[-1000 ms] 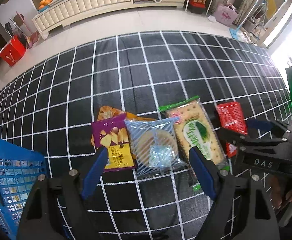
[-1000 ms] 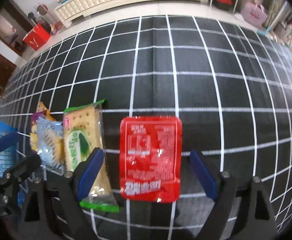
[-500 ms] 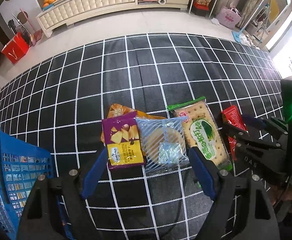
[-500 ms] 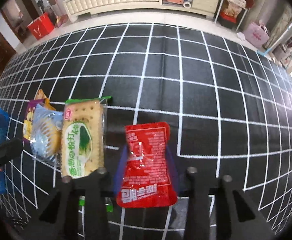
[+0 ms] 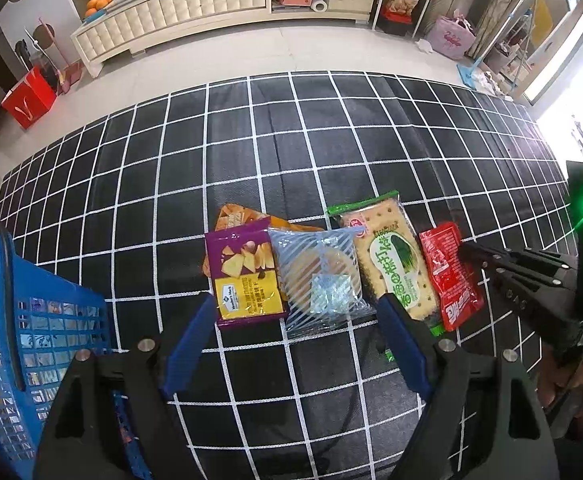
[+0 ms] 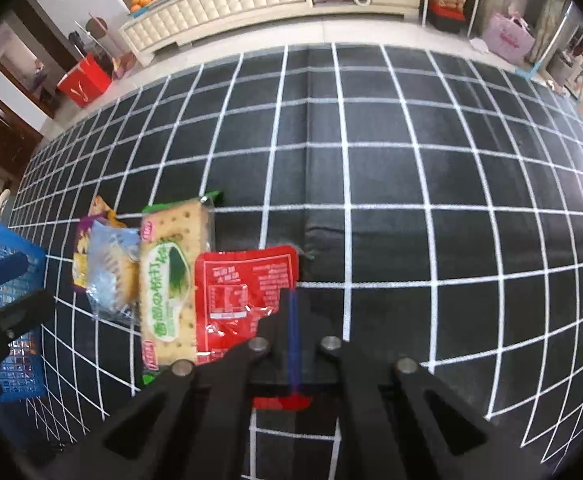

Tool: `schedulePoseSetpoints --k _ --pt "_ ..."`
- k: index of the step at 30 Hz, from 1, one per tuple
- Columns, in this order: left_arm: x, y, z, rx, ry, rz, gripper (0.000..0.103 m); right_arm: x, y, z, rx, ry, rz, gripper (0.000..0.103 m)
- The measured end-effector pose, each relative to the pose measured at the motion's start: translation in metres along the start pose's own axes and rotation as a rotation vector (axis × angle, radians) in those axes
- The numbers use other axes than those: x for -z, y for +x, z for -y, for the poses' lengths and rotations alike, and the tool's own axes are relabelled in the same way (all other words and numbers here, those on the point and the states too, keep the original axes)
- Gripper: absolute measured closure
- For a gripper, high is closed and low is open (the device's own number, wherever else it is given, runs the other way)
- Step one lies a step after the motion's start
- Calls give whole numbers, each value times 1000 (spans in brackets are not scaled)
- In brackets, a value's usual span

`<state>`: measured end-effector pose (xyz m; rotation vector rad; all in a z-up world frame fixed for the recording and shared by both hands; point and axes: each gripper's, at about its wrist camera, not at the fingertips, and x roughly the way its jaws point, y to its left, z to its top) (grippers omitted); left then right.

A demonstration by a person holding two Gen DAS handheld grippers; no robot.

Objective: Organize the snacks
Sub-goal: 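Lift the red packet with the right tool while the left tool grasps the striped bread bag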

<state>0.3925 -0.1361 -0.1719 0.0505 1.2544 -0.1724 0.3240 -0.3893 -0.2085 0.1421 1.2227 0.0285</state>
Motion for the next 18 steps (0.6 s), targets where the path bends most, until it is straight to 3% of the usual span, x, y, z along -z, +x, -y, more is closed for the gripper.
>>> schedulePoseSetpoints --k 3,5,7,9,13,18 --pt "3 -3 -1 2 0 3 22 1 -4 -5 6 -3 -29 95" --pt "5 -5 -3 13 -1 2 22 2 -4 -7 21 -10 -36 79" --pt "7 -6 -3 20 3 1 22 2 -6 -9 31 -7 -28 36" --pt "9 -7 0 25 7 4 22 0 -8 -13 22 0 -19 22" --pt "12 -7 -2 37 10 2 22 -3 -7 -25 27 -14 -37 16" --pt "14 -8 -7 49 0 -1 22 -5 19 -41 65 -57 -107 15"
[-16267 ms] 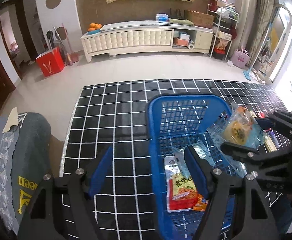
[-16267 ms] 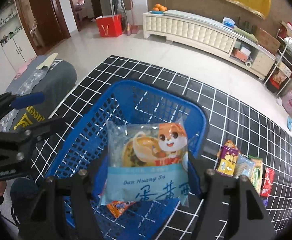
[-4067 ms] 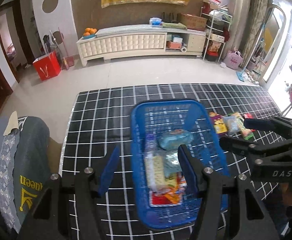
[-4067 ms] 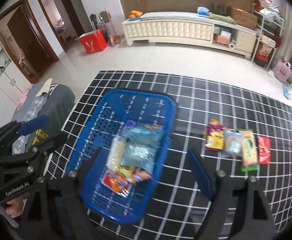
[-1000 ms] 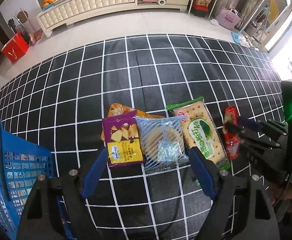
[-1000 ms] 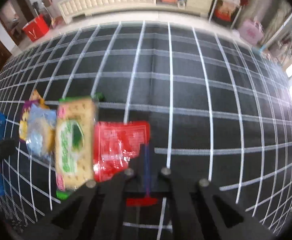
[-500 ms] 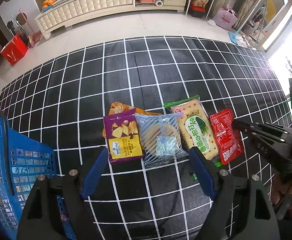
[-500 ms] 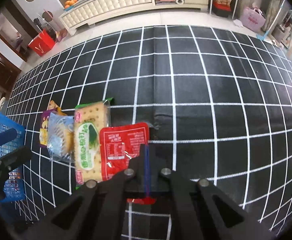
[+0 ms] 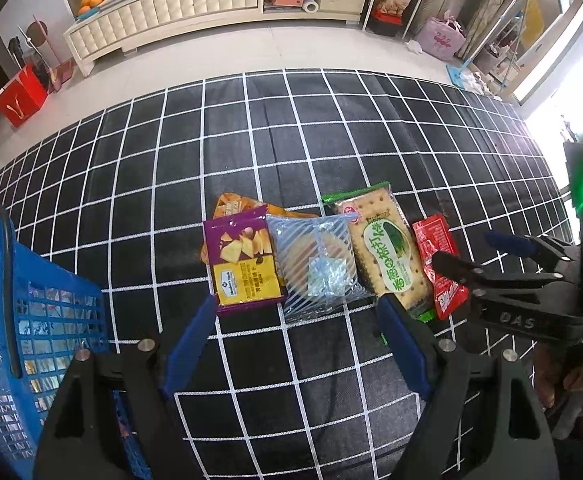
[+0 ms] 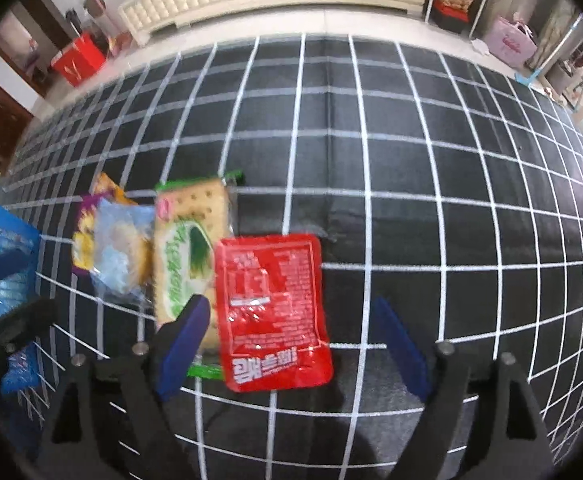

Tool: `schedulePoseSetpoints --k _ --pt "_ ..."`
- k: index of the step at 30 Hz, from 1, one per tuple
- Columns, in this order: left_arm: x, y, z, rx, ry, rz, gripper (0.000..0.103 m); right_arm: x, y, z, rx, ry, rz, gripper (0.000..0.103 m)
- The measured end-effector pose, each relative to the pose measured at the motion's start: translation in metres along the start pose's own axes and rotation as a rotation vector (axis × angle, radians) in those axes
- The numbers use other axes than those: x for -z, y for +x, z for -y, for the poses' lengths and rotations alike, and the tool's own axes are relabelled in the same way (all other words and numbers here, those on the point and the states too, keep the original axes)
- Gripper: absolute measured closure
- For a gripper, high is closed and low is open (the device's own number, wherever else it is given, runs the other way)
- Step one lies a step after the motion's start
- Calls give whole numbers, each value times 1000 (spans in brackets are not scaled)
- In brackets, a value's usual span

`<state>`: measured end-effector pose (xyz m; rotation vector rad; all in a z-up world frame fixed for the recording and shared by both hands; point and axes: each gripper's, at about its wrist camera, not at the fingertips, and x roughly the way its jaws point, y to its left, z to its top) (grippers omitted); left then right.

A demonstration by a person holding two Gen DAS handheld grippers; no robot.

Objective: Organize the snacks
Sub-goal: 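Lift the red packet with the right tool while the left tool grasps the striped bread bag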

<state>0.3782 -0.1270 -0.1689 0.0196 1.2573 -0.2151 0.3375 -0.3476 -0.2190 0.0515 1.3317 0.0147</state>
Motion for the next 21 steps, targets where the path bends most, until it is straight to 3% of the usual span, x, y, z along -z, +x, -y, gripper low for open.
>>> schedulePoseSetpoints --k 2,6,8,10,11,15,21 --pt "3 -1 -1 1 7 -1 22 3 9 -6 -34 -5 -24 15" --pt "11 0 -2 -2 31 -5 22 8 13 -18 -45 -60 9 13" --pt "13 0 -3 -1 32 -7 22 10 13 -21 -57 -73 14 18" --pt "15 0 -4 2 31 -8 22 11 9 -27 -98 -74 14 45" --pt "15 0 -4 2 31 -9 22 12 7 -27 -138 -57 3 47" --pt "15 0 -8 8 20 -11 22 16 5 -36 -134 -78 6 49" --pt "17 -1 -6 9 23 -12 22 16 2 -34 -126 -52 21 80"
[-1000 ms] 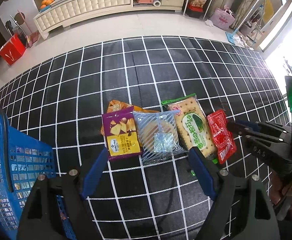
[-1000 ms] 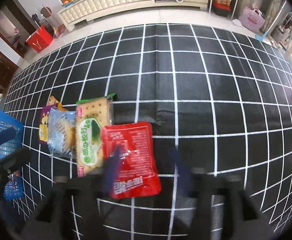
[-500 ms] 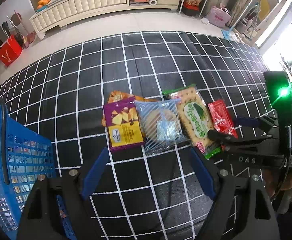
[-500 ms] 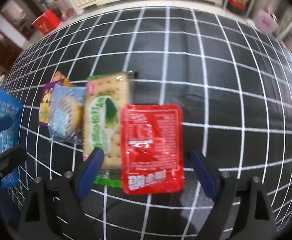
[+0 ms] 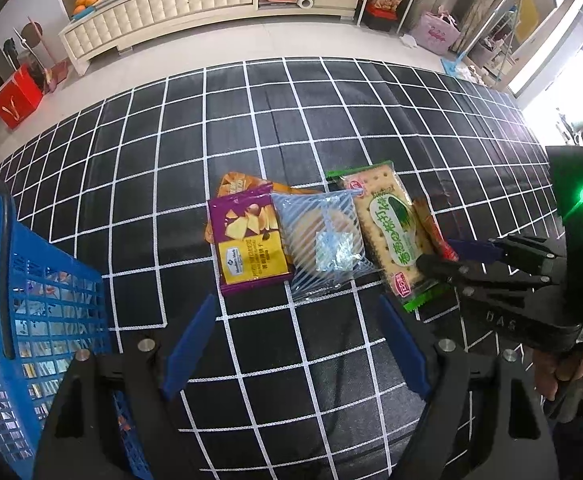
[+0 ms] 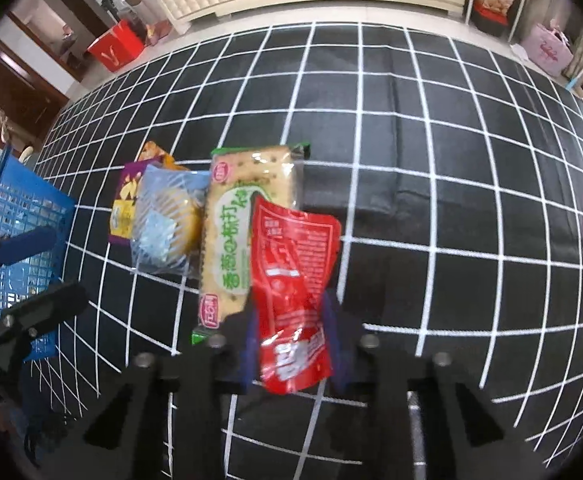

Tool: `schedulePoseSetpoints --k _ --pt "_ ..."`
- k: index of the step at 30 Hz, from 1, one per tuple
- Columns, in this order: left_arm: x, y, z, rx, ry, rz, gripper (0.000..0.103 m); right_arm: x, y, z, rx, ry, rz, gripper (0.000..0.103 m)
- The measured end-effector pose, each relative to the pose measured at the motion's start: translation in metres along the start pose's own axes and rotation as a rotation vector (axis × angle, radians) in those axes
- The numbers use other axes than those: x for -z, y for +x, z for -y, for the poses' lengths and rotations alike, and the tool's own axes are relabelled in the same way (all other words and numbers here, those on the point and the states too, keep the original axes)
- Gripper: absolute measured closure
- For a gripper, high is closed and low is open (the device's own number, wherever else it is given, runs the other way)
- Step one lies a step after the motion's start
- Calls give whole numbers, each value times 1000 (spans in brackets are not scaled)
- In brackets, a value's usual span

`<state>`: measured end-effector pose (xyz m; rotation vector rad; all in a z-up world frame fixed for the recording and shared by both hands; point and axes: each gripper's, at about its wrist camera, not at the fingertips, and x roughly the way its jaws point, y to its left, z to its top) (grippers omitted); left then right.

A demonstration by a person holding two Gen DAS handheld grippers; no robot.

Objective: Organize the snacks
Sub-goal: 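Lift the red packet with the right tool while the left tool grasps the striped bread bag, then carry the red packet and striped bread bag over the blue basket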

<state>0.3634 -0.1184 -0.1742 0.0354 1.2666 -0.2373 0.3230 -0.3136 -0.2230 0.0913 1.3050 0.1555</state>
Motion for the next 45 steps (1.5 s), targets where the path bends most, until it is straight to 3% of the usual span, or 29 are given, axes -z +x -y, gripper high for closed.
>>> schedulePoseSetpoints --k 16,31,36,39,45 --pt "-25 8 6 -14 -26 -3 22 3 -46 60 -39 86 93 82" --pt "-37 58 34 -105 34 -39 23 13 -50 76 -85 108 115 82" --pt "-40 68 41 -118 32 -45 35 15 -47 77 -89 109 108 82" --pt "-41 69 43 -123 35 -46 50 15 -48 77 -88 115 107 82" --pt "-35 59 50 -83 36 -33 51 20 -62 66 -77 109 118 82"
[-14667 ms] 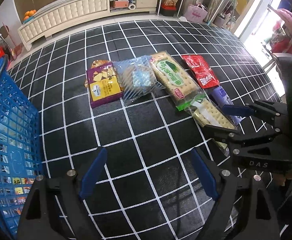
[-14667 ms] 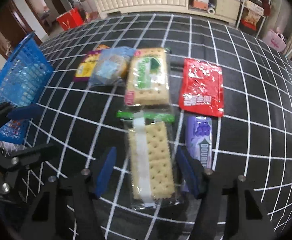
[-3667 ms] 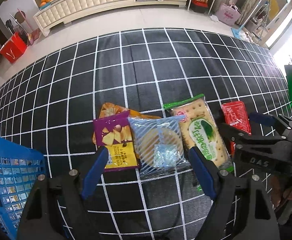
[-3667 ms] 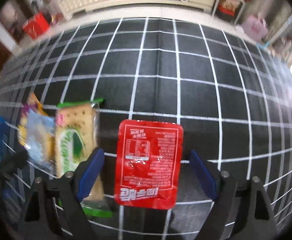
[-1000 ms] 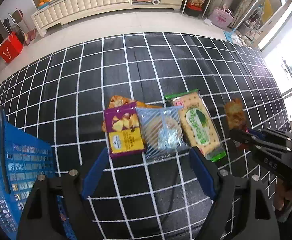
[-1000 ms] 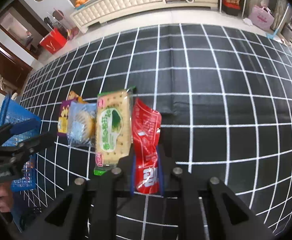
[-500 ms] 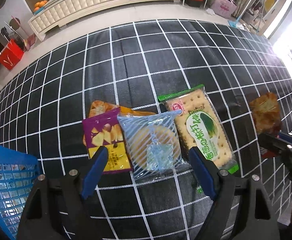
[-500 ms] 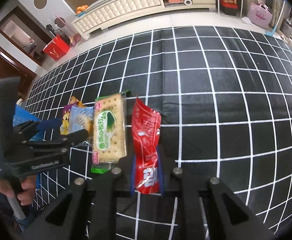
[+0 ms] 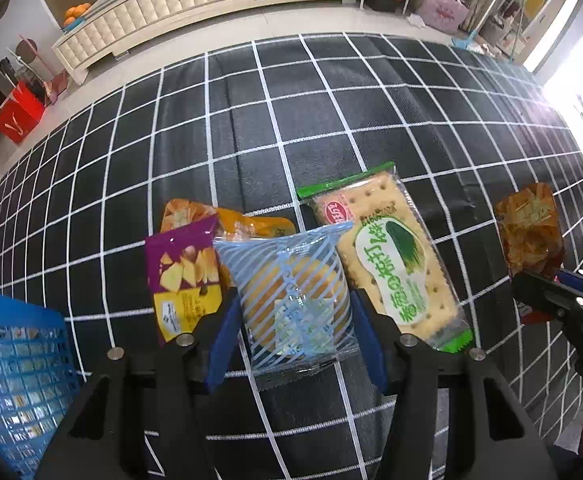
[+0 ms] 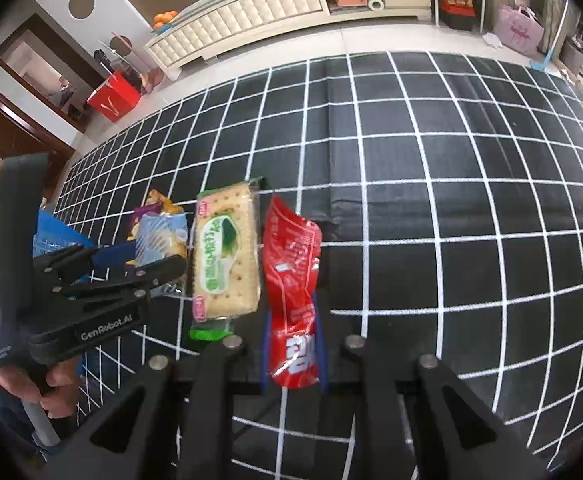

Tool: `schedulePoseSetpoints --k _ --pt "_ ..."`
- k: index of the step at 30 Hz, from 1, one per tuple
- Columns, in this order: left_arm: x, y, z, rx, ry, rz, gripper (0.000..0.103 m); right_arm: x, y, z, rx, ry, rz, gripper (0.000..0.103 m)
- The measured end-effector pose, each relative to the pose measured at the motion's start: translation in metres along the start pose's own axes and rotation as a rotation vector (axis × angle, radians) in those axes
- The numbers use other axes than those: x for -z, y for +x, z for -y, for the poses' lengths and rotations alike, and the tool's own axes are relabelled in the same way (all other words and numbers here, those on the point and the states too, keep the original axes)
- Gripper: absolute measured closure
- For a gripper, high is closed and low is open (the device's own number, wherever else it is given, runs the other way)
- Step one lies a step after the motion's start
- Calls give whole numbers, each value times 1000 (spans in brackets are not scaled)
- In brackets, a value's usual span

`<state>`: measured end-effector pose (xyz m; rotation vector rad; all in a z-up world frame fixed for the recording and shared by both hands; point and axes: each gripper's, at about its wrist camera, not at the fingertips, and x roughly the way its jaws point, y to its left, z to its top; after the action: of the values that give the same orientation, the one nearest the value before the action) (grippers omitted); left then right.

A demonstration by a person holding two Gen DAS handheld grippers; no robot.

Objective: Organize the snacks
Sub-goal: 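Carry the red packet and striped bread bag over the blue basket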

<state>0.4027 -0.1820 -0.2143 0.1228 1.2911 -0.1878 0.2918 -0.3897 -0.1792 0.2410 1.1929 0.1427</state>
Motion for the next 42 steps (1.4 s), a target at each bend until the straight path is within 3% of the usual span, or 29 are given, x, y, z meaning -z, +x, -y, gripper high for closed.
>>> schedulePoseSetpoints --k 14,18,28,31,42 --pt "60 -110 -10 66 29 133 51 17 -62 -72 21 -60 75 82" --pt "63 -136 -20 81 34 178 51 19 -76 -102 17 -96 101 82" --pt "95 -200 -80 83 12 261 51 20 -92 -190 -16 -197 149 82" --pt "108 -211 -105 95 -10 272 51 21 -85 -213 -35 -221 146 82" --pt "144 -230 -206 22 -60 275 51 21 -43 -304 -109 -317 97 82"
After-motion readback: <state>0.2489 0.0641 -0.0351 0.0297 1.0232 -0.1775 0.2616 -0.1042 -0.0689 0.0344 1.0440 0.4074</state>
